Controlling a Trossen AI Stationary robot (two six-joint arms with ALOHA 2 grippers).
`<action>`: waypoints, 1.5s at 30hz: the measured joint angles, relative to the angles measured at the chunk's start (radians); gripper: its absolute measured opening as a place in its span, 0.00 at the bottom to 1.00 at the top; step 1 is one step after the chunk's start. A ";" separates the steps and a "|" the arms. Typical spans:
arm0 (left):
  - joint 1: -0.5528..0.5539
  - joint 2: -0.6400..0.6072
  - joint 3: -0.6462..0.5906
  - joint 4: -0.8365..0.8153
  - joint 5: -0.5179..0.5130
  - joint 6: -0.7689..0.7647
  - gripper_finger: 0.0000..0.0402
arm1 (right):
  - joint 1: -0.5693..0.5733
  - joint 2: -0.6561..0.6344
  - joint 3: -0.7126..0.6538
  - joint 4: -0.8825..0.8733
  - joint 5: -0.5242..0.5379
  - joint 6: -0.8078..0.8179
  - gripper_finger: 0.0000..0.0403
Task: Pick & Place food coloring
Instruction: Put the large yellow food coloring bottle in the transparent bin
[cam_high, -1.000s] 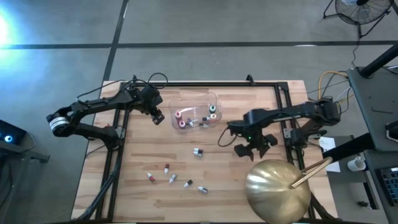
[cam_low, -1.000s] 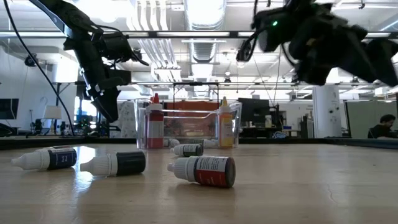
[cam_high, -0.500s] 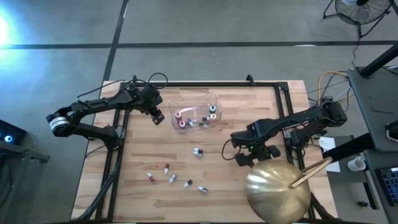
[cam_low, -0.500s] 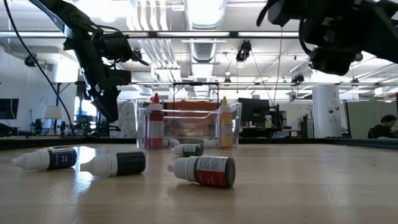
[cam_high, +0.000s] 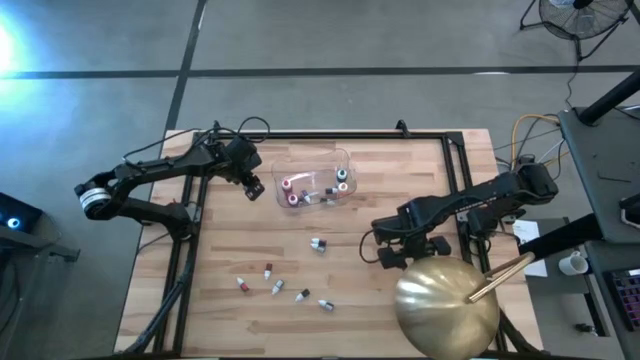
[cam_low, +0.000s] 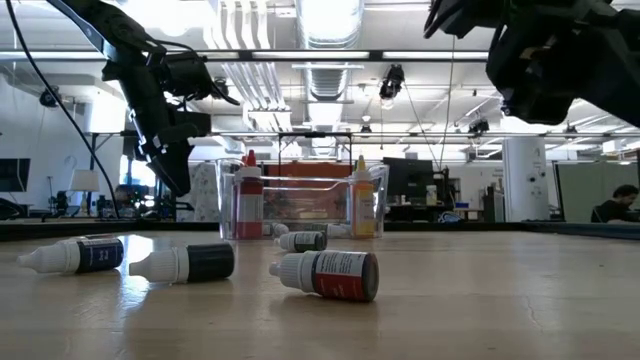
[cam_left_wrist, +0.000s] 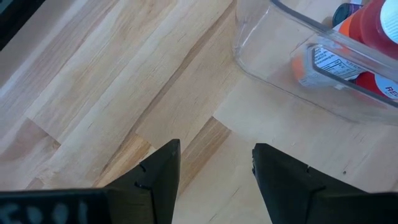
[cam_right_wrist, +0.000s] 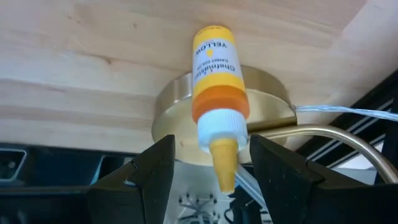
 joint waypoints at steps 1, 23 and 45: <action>0.000 0.000 0.000 0.000 0.000 0.000 0.43 | 0.001 0.002 0.000 0.001 0.003 0.007 0.50; 0.000 0.000 0.000 0.000 0.000 0.016 0.43 | 0.020 0.011 -0.005 0.010 0.000 0.037 0.50; 0.000 0.000 0.000 -0.001 0.000 0.016 0.43 | 0.020 0.011 -0.005 0.010 -0.009 0.058 0.30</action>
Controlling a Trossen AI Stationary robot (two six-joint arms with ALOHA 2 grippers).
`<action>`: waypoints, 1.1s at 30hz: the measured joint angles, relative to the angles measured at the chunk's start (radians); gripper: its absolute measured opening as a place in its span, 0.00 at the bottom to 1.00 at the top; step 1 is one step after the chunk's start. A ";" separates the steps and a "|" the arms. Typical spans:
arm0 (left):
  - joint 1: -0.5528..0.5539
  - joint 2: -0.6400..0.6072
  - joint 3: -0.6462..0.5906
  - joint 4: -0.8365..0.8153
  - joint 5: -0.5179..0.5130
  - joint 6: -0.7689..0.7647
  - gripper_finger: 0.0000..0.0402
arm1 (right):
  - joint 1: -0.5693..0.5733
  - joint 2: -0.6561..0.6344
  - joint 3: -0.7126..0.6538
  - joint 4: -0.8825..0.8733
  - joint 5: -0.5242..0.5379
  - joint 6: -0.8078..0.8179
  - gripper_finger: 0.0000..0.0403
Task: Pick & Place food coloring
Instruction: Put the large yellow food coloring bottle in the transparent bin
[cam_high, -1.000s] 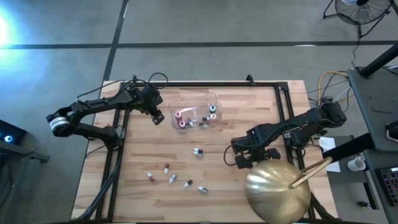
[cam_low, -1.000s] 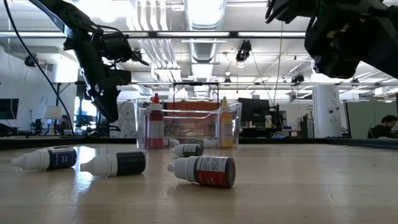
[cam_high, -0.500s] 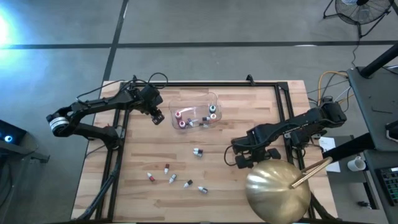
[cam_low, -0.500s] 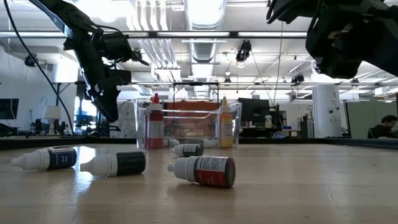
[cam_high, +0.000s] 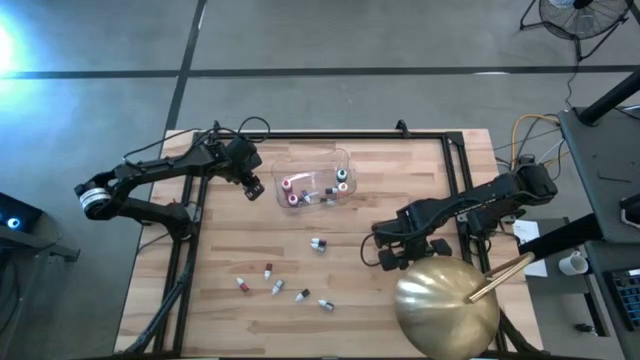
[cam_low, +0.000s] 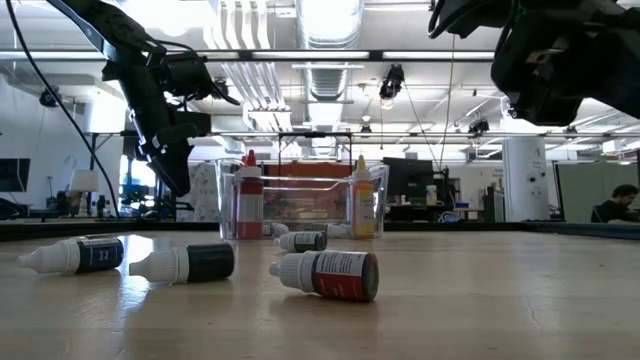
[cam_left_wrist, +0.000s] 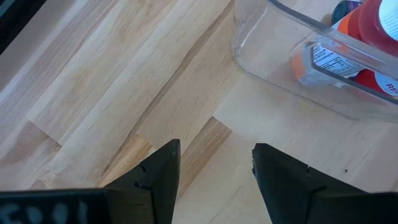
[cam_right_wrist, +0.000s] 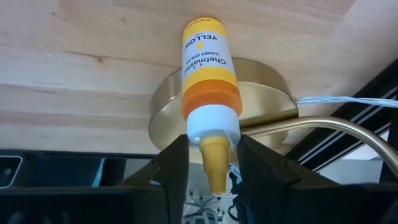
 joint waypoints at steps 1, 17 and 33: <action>0.000 0.000 0.000 0.000 0.000 0.000 0.43 | 0.000 0.000 0.000 0.000 0.001 0.006 0.31; 0.000 0.000 0.000 0.000 0.000 0.002 0.43 | 0.006 0.028 -0.003 0.001 0.008 -0.005 0.31; 0.001 0.000 0.000 0.000 0.000 0.008 0.43 | -0.003 0.027 0.054 -0.004 0.038 -0.021 0.26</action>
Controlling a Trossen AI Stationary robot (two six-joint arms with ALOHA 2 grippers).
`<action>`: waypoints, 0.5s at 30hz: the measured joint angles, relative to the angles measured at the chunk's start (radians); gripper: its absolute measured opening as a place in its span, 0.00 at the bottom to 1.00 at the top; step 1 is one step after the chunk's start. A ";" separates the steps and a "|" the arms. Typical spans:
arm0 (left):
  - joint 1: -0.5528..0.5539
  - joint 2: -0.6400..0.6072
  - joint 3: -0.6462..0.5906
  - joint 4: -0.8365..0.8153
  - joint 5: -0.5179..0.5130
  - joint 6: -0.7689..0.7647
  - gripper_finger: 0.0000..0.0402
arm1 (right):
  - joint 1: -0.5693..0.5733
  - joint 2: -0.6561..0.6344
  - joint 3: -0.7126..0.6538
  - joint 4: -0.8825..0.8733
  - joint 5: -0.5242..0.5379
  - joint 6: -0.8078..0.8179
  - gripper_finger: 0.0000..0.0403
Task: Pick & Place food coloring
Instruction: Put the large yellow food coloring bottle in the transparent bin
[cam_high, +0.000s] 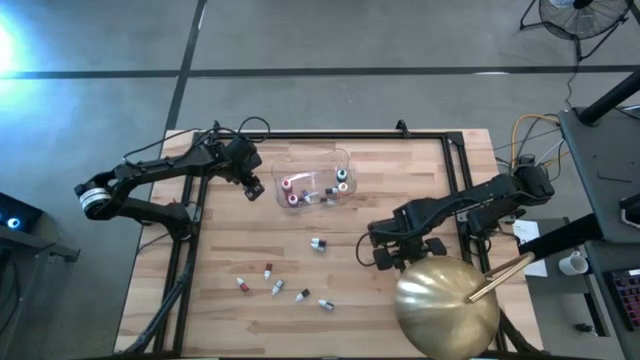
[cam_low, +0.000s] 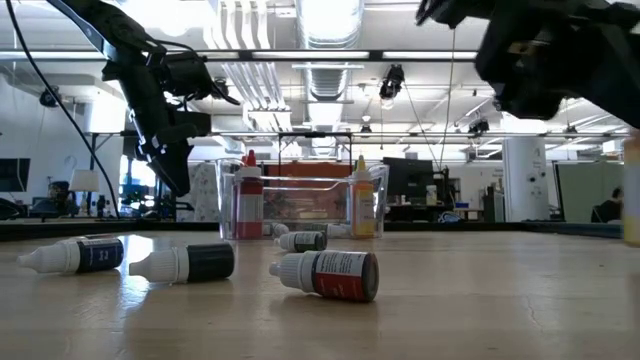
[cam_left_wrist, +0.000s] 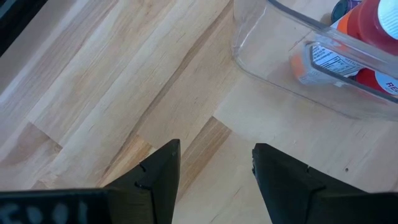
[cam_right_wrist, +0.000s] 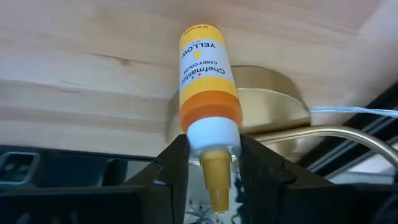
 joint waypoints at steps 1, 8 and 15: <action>0.000 0.000 0.000 0.000 0.000 0.000 0.43 | -0.006 0.000 0.010 0.000 0.007 0.000 0.26; 0.000 0.000 0.000 0.001 0.000 0.000 0.43 | -0.082 0.000 0.125 -0.003 0.196 -0.009 0.26; 0.000 0.000 0.000 0.000 0.000 -0.010 0.43 | -0.192 0.053 0.332 -0.054 0.406 -0.147 0.26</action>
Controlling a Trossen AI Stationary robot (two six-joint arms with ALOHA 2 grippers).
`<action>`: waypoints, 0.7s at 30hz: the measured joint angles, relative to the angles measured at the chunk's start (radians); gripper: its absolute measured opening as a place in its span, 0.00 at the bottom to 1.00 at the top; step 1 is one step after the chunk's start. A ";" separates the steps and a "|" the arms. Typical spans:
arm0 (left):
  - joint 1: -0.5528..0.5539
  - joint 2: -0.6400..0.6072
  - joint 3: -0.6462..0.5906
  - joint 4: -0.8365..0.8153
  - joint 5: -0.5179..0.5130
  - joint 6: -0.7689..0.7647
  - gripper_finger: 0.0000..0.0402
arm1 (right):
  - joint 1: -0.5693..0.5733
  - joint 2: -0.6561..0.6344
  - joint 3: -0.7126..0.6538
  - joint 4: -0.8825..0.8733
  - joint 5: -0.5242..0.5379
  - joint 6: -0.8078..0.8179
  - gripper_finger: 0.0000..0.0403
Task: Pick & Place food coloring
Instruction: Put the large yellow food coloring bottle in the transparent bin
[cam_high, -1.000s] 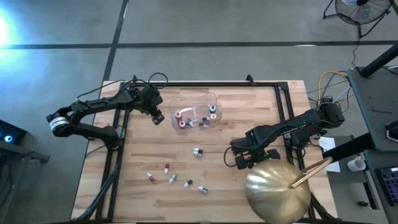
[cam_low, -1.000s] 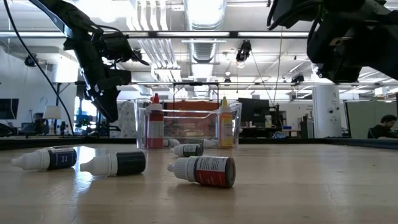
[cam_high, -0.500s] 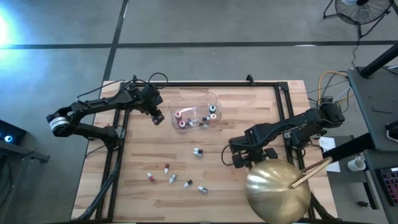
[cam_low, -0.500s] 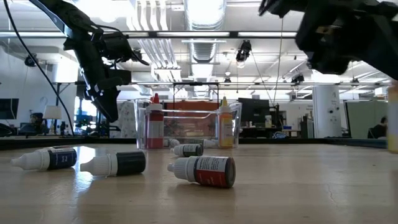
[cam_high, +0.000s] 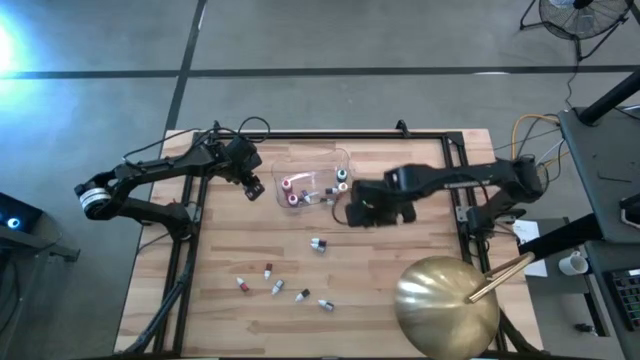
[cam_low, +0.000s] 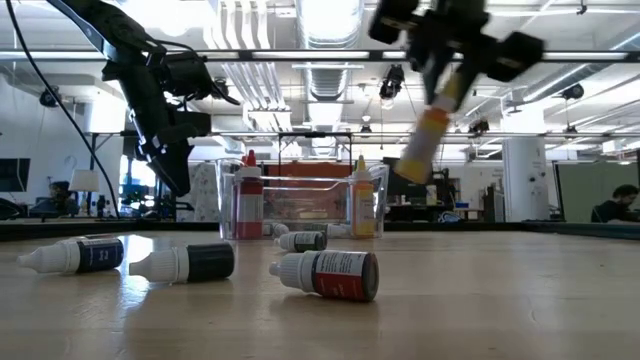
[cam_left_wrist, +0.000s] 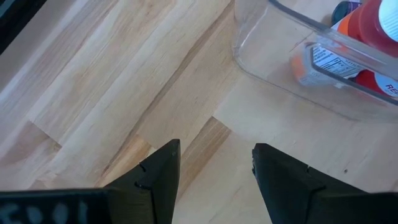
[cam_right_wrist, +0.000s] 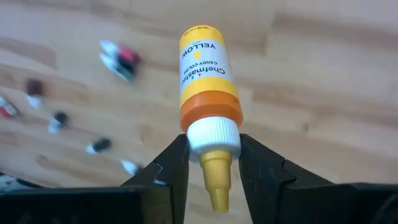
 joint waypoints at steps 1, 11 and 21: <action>0.000 0.000 0.000 0.000 0.000 -0.006 0.43 | -0.016 0.018 0.040 -0.019 0.015 -0.032 0.26; 0.000 0.000 0.000 -0.007 0.000 -0.041 0.43 | -0.129 0.264 0.496 -0.269 0.005 -0.344 0.26; -0.001 0.000 0.000 -0.002 0.000 -0.042 0.43 | -0.250 0.514 0.889 -0.296 0.060 -0.502 0.26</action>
